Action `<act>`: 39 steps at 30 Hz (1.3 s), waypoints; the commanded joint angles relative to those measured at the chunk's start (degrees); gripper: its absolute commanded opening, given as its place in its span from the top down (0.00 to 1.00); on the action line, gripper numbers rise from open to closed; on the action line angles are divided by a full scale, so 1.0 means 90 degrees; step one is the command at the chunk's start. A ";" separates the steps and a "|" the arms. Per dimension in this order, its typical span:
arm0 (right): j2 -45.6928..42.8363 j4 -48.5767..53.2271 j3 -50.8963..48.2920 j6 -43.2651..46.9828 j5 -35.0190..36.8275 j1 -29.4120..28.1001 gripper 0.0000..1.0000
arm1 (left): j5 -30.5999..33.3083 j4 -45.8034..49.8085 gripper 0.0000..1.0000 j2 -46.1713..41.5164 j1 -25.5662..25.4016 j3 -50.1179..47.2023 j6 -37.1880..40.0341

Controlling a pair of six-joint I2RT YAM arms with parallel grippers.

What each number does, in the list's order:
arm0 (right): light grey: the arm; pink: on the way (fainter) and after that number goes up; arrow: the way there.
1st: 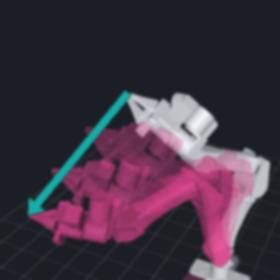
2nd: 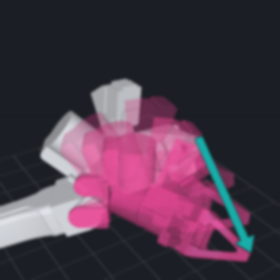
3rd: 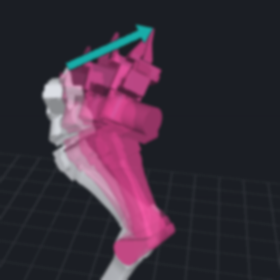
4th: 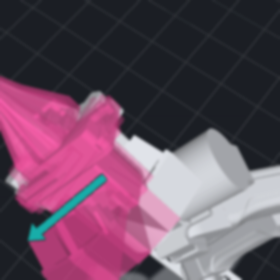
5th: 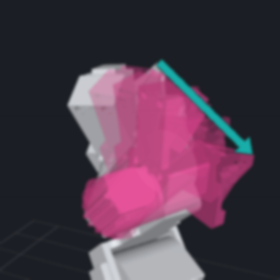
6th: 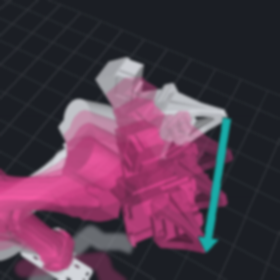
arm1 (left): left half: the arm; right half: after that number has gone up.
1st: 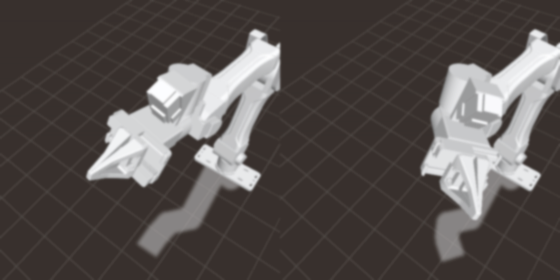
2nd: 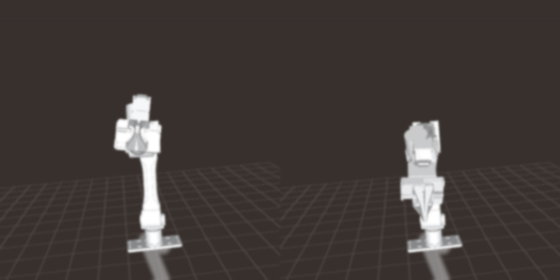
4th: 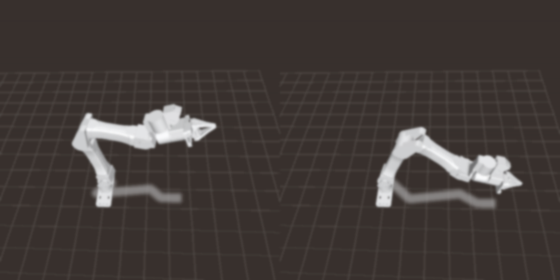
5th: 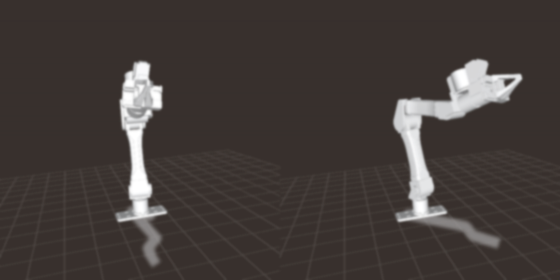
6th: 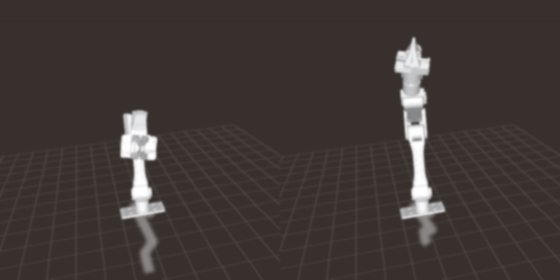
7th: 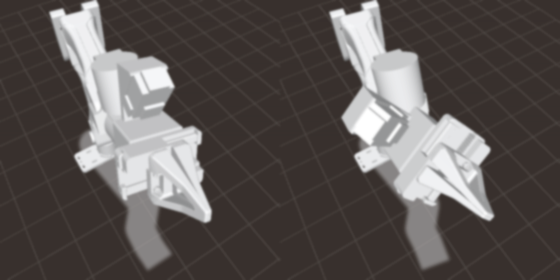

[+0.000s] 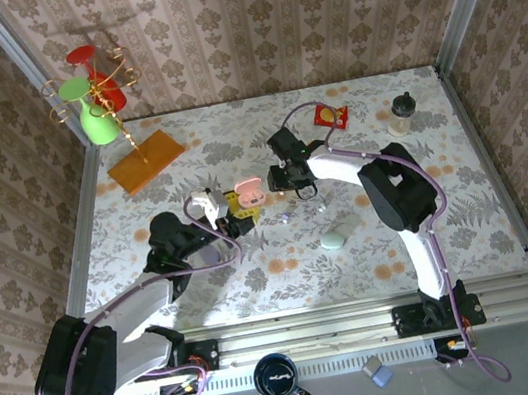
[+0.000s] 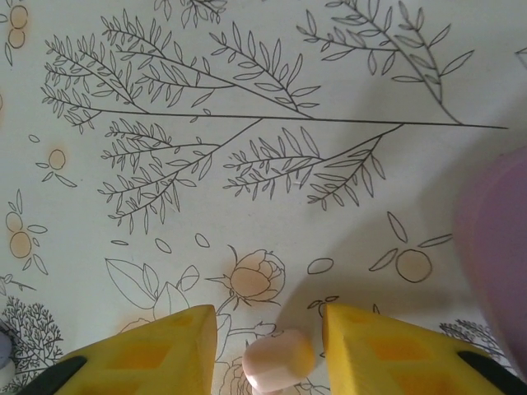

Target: Insert the wireless bluetooth earbuds into the charging case

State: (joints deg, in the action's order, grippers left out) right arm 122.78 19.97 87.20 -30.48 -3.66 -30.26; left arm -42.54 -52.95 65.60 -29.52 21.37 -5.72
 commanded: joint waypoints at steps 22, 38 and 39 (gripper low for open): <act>0.0306 0.1063 0.0645 0.0565 -0.0148 -0.0152 0.72 | 0.0010 -0.0177 0.76 -0.0190 0.0116 -0.0184 0.0135; -0.0236 0.1336 0.0327 0.0943 0.0020 -0.0111 0.81 | 0.0017 -0.0201 0.76 -0.0177 0.0115 -0.0203 0.0128; -0.0371 0.1319 0.0190 0.0995 0.0012 -0.0053 0.81 | 0.0013 -0.0192 0.76 -0.0182 0.0116 -0.0206 0.0120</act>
State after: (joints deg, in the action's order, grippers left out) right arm 123.70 28.97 90.80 -23.88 -4.86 -31.48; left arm -42.15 -53.01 65.08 -28.77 20.23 -5.50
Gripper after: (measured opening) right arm 0.191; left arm 0.366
